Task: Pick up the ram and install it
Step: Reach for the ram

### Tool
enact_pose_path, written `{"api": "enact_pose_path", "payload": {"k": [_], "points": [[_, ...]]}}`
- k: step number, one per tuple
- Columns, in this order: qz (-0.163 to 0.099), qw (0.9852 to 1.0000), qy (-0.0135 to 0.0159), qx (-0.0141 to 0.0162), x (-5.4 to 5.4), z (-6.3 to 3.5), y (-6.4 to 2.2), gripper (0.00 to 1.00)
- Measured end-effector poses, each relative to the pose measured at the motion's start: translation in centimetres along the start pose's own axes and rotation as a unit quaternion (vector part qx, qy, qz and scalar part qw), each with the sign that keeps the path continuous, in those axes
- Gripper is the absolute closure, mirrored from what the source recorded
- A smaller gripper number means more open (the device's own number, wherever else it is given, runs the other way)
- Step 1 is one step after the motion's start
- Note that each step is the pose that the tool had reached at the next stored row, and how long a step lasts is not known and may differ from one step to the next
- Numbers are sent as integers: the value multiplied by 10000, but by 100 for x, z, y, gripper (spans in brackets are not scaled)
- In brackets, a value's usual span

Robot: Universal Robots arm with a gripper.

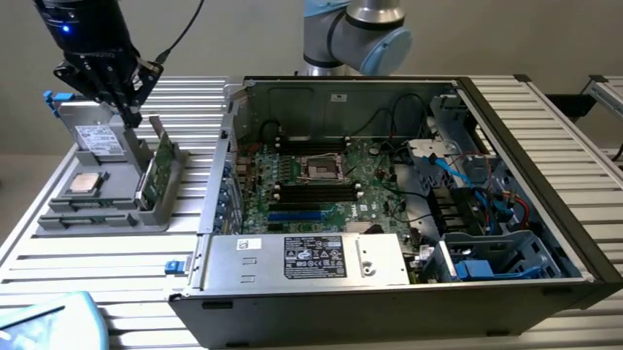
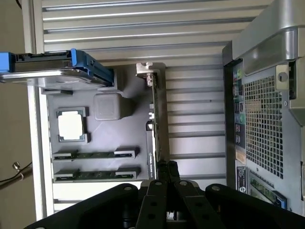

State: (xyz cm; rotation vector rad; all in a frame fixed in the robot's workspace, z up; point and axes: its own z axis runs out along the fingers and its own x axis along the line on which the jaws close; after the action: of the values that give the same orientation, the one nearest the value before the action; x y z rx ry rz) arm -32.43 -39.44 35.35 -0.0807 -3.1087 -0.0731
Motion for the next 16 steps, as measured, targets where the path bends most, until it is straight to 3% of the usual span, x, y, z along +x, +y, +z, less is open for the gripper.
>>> {"api": "enact_pose_path", "payload": {"k": [12,16], "points": [[-173,9998,25,30,257,62,-16,89],[-202,9998,31,33,394,97,-25,89]]}}
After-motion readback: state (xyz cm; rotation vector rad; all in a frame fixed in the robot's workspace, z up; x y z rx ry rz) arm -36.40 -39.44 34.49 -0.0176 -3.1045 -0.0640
